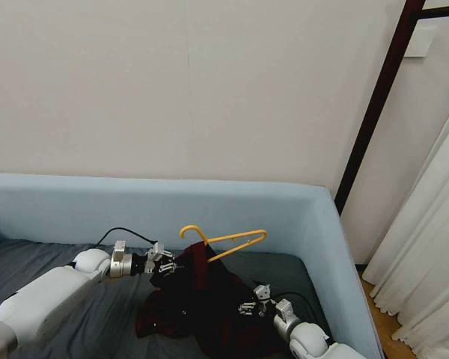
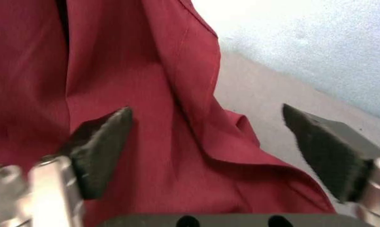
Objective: Pick up the clothes from the sofa and hang them on the clothes hanger.
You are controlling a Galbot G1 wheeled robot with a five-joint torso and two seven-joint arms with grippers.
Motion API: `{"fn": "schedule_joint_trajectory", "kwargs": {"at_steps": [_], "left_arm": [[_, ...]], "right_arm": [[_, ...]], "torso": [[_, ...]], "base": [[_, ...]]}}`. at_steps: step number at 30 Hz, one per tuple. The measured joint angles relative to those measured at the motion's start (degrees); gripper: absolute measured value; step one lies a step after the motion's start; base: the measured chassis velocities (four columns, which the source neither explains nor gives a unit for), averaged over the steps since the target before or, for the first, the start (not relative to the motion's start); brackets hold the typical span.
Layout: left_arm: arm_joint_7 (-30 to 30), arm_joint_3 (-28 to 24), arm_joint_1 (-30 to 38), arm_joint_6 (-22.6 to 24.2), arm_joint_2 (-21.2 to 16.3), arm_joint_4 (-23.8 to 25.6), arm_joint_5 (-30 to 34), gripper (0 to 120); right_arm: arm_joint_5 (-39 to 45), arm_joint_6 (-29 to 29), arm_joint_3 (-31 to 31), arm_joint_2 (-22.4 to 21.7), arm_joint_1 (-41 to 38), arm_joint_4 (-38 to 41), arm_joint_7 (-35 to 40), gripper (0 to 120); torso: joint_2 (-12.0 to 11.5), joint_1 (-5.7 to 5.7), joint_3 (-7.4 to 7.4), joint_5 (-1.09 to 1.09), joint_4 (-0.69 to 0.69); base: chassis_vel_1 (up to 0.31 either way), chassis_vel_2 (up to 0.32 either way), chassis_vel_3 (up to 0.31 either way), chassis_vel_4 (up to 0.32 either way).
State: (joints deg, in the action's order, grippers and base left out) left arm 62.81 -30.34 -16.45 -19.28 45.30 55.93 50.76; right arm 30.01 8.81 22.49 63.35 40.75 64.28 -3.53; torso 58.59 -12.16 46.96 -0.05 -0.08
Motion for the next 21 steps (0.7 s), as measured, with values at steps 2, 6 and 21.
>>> {"fn": "schedule_joint_trajectory", "kwargs": {"at_steps": [2, 6, 21], "left_arm": [[0.17, -0.14, 0.00, 0.00, 0.00, -0.04, -0.02, 1], [0.19, -0.18, 0.01, -0.10, 0.02, -0.14, -0.09, 1], [0.70, -0.12, 0.03, -0.24, -0.42, -0.05, -0.25, 1]], "right_arm": [[0.21, 0.01, -0.11, 0.41, -0.04, -0.45, 0.00, 79], [-0.02, 0.36, -0.83, 0.84, -0.14, -1.21, -0.09, 66], [0.19, 0.88, -0.16, 1.36, -0.26, -2.49, -1.97, 13]], "torso": [[0.00, 0.00, 0.00, 0.00, 0.00], [0.00, 0.00, 0.00, 0.00, 0.01], [0.00, 0.00, 0.00, 0.00, 0.01]], "base": [[0.000, 0.000, 0.000, 0.000], [0.000, 0.000, 0.000, 0.000], [0.000, 0.000, 0.000, 0.000]]}}
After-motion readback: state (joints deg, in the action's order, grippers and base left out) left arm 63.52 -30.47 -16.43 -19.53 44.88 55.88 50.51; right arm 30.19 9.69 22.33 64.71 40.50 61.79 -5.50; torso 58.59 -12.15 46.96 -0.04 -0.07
